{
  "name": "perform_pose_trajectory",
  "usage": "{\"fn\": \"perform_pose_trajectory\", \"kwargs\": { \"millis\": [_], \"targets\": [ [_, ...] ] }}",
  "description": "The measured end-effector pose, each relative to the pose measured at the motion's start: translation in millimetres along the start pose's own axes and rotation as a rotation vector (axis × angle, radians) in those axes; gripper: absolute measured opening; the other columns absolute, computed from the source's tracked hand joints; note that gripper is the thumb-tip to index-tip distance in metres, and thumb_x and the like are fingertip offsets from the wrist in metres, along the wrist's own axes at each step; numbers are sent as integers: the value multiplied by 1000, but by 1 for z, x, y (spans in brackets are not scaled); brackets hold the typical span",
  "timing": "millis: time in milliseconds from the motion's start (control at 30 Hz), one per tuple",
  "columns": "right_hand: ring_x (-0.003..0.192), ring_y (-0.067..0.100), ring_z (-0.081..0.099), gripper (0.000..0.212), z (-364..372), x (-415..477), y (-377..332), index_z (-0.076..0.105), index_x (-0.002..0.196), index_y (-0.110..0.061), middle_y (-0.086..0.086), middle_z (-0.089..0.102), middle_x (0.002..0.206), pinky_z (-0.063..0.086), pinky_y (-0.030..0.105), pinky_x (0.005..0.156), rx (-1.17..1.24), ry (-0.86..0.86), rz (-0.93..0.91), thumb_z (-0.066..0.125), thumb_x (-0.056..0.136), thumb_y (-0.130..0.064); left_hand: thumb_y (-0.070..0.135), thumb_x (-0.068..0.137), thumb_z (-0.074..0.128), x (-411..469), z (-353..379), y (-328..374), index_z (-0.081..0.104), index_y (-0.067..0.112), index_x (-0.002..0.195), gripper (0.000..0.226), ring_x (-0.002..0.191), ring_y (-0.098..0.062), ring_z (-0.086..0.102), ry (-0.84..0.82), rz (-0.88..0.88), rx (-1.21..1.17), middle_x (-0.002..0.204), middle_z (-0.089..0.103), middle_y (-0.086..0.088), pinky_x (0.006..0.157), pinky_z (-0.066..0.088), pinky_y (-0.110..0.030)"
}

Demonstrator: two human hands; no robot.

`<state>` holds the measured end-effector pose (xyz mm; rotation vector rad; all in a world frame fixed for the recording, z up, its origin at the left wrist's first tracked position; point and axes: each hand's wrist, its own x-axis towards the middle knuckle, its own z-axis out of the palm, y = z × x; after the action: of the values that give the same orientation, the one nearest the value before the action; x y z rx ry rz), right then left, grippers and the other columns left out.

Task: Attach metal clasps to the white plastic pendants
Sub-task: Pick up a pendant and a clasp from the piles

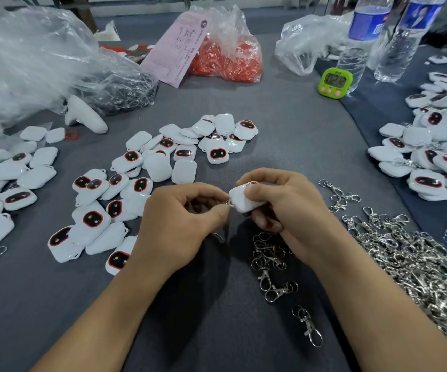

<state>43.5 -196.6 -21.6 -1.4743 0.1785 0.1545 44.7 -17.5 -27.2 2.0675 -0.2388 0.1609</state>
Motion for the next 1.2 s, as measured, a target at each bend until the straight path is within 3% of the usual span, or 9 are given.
{"fn": "perform_pose_trajectory", "kwargs": {
  "millis": [133, 333, 500, 600, 667, 767, 967, 1067, 1200],
  "targets": [
    [38, 13, 42, 24, -3, 0, -4, 75, 82, -13, 14, 63, 62, 24, 18, 35, 120, -64, 98, 57, 93, -1, 17, 76, 84, 5, 1, -1, 80, 32, 82, 17, 69, -2, 68, -69, -79, -221, 76, 76, 7, 66, 51, -13],
    [39, 13, 36, 18, 0, -2, -4, 73, 88, -7, 14, 59, 61, 15, 24, 41, 195, -101, 90, 57, 93, -2, 46, 63, 78, 4, 3, -2, 79, 32, 74, 18, 66, -3, 65, -69, -122, -351, 71, 74, 5, 66, 49, -13],
    [38, 15, 36, 16, 2, -2, -1, 72, 90, -8, 15, 62, 64, 22, 17, 36, 108, -42, -27, 59, 91, 1, 36, 73, 85, 2, -1, -2, 78, 38, 74, 8, 57, 4, 58, -85, -51, -79, 64, 69, 17, 60, 43, -10],
    [38, 14, 36, 15, 5, -2, 2, 72, 91, -5, 15, 61, 63, 25, 16, 35, 55, -41, -85, 59, 90, 3, 39, 74, 84, -5, -1, 0, 72, 45, 84, 16, 77, -3, 61, 9, 62, 202, 84, 66, 24, 70, 44, -20],
    [38, 15, 36, 16, 5, -1, 1, 72, 91, -5, 14, 60, 62, 25, 16, 35, 66, -38, -82, 59, 91, 3, 42, 74, 81, -8, 1, 1, 72, 44, 86, 15, 82, 0, 59, 63, 113, 264, 91, 63, 27, 71, 39, -13],
    [38, 14, 41, 16, 4, 0, 0, 73, 92, -8, 17, 59, 63, 24, 17, 37, 137, -42, -20, 59, 94, 0, 33, 79, 82, -5, 2, 1, 77, 43, 82, 11, 72, 5, 65, 26, 11, 40, 77, 71, 24, 64, 42, -6],
    [41, 13, 42, 16, 6, -2, -2, 72, 94, -9, 14, 62, 66, 22, 22, 41, 209, -65, -20, 58, 96, -2, 20, 86, 77, -1, 5, 3, 81, 37, 77, 20, 58, 0, 59, -75, -77, -266, 62, 71, 7, 60, 46, -13],
    [41, 13, 41, 17, 8, -4, -2, 72, 94, -7, 10, 60, 62, 24, 19, 39, 173, -54, -83, 58, 95, 2, 28, 82, 78, -3, 2, 2, 79, 43, 80, 15, 63, -2, 63, 1, 19, -91, 65, 71, 14, 60, 45, -12],
    [40, 12, 40, 16, 13, -6, 1, 73, 90, -7, 6, 61, 62, 31, 16, 37, 75, -22, -157, 62, 90, 4, 29, 83, 68, -6, -1, 0, 78, 19, 74, 18, 67, -16, 51, 66, 333, 455, 58, 59, 6, 65, 39, -30]
  ]
}}
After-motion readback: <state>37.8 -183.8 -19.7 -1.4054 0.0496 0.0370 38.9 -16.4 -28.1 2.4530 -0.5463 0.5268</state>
